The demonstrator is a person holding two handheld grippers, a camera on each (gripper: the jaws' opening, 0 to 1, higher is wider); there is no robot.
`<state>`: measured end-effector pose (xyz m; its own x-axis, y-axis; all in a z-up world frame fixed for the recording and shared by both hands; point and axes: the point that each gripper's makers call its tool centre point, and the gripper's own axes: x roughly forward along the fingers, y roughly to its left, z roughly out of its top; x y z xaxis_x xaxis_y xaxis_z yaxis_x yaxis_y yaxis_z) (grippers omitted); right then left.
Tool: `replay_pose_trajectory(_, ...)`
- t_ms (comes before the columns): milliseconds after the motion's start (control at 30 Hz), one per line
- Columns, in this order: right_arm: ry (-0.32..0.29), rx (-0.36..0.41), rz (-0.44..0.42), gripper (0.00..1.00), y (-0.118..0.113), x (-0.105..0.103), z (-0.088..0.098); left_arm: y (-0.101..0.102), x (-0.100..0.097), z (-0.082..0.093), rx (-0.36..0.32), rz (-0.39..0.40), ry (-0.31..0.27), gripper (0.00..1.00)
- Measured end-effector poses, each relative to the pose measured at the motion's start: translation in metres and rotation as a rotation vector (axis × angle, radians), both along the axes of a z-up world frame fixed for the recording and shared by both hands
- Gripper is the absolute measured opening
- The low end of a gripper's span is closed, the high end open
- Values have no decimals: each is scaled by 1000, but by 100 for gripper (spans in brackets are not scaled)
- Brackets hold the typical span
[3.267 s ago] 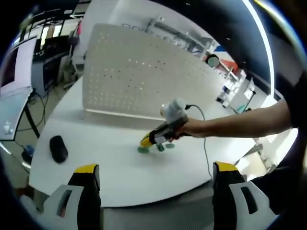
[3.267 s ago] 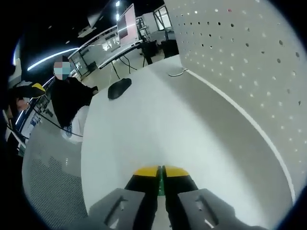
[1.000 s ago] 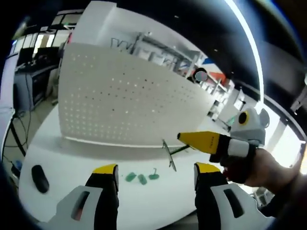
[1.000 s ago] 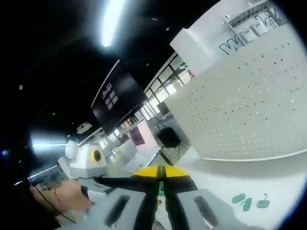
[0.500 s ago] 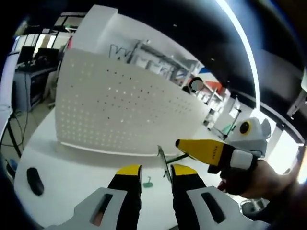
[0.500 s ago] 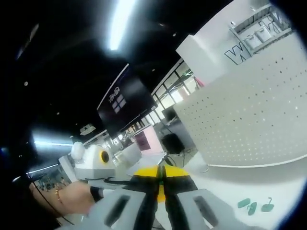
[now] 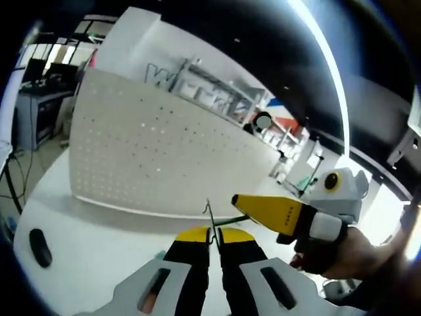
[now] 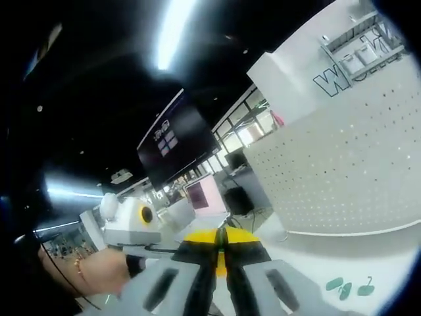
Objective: Insert the hook assembly into the mounting plate slot until the hook locks in place.
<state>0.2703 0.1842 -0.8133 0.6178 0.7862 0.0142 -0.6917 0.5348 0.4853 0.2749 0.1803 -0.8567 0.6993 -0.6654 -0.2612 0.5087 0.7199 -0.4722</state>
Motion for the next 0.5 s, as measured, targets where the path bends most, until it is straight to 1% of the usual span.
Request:
replay_pose_trajectory(100,-5,-2,0,0,0,-1,0,0,-1,0,-5,-1,-4,4)
replay_pose_trajectory(233,-13,-10,9,0,2,-2,0,1,-1,0,-18,8,8,3)
replay_pose_trajectory(300,5,-7,20,0,2,-1,-3,3,-1,-2,-13,15,11,3)
replay_pose_trajectory(433,4,-26,41,1,5,-3,-4,5,1,-4,-15,21,15,2)
replay_pose_trajectory(500,16,-12,46,2,4,-3,-5,7,1,-6,3,15,14,1)
